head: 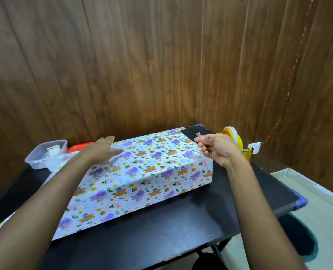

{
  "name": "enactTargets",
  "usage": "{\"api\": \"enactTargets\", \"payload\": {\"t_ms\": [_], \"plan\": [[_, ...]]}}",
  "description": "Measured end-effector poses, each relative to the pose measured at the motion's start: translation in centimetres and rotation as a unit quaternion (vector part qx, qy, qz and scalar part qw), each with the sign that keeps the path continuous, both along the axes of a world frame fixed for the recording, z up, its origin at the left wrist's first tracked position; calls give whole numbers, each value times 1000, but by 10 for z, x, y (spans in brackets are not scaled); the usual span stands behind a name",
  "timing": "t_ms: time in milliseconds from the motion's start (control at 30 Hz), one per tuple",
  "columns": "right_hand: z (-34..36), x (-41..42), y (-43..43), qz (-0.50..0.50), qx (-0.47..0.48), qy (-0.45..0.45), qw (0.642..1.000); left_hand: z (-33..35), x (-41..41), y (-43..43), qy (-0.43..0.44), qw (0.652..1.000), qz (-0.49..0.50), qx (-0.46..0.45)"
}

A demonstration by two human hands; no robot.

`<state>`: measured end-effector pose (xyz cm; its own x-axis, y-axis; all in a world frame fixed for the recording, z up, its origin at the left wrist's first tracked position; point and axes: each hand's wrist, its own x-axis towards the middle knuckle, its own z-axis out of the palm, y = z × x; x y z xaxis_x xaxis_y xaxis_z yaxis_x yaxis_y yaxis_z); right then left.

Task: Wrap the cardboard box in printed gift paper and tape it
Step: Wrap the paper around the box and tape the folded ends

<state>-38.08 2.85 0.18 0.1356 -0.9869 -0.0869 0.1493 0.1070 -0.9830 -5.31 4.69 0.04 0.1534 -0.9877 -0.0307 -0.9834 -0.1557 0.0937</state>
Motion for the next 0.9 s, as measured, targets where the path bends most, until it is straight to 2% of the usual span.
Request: {"api": "enactTargets", "payload": {"t_ms": [133,300,400,600,700,900], "plan": [[10,60,-1,88,22,75,993,-14,31,26,-9,997,45,55],[10,144,5,170,32,121,977,-18,44,43,5,999,31,34],[10,186,4,206,35,149,967,-20,37,49,-61,998,30,18],[6,253,-15,245,40,285,926,-32,39,46,-148,986,70,-35],[12,275,-23,257,63,362,894,-34,39,45,-140,987,65,-40],[14,298,-34,277,87,438,851,-30,45,49,-71,996,39,-36]]}}
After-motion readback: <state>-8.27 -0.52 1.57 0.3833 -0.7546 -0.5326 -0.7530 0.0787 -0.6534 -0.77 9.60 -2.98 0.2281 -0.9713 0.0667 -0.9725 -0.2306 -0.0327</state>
